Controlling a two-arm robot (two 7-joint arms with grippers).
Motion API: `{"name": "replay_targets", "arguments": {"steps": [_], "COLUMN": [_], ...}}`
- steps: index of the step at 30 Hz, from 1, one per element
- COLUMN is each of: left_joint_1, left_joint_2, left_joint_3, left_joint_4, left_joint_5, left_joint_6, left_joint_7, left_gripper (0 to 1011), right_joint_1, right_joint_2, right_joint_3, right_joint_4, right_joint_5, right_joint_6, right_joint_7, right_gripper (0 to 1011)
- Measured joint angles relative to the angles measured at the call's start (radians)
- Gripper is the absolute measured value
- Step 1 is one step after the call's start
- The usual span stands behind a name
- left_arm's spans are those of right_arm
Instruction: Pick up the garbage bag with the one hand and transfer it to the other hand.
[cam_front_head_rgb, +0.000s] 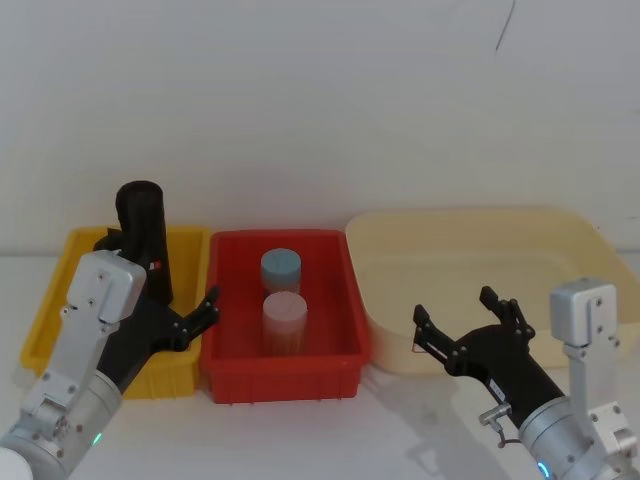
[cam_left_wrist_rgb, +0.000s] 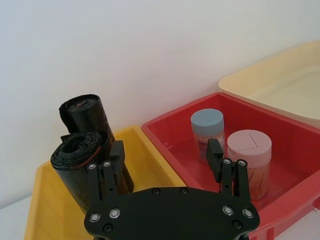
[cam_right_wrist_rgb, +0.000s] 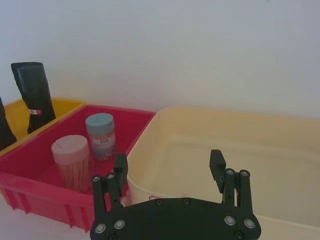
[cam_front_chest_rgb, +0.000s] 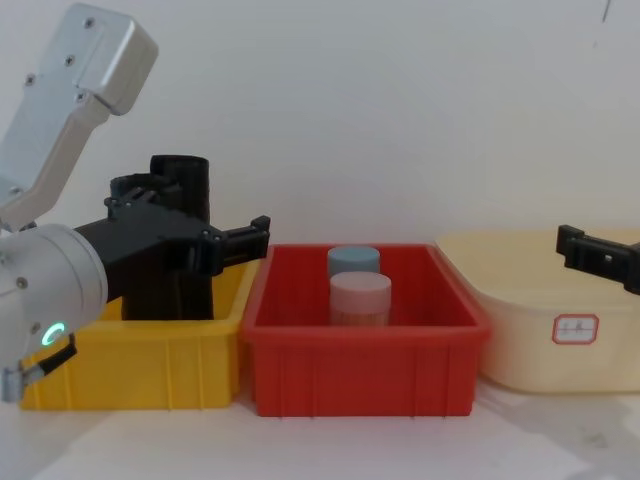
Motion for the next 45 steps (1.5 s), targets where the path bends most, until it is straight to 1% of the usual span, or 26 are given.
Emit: {"name": "replay_targets", "arguments": {"steps": [23,30,38,45], "left_joint_1": [0.0,0.01,0.054,0.113], "left_joint_2": [0.0,0.002,0.01,0.018], "left_joint_3": [0.0,0.001,0.0,-0.018], "left_joint_4": [0.0,-0.007,-0.043,-0.087], "left_joint_5": [0.0,0.002,0.015,0.025], "left_joint_6": [0.0,0.0,0.0,0.001], "left_joint_7": [0.0,-0.001,0.01,0.043], "left_gripper": [1000,1000,1000,1000], "right_joint_1": [0.0,0.0,0.0,0.0], "right_joint_2": [0.0,0.0,0.0,0.0], "right_joint_3": [0.0,0.0,0.0,0.0], "right_joint_4": [0.0,0.0,0.0,0.0], "right_joint_5": [0.0,0.0,0.0,0.0], "right_joint_6": [0.0,0.0,0.0,0.0], "right_joint_7": [0.0,0.0,0.0,0.0], "right_gripper": [1000,1000,1000,1000]}}
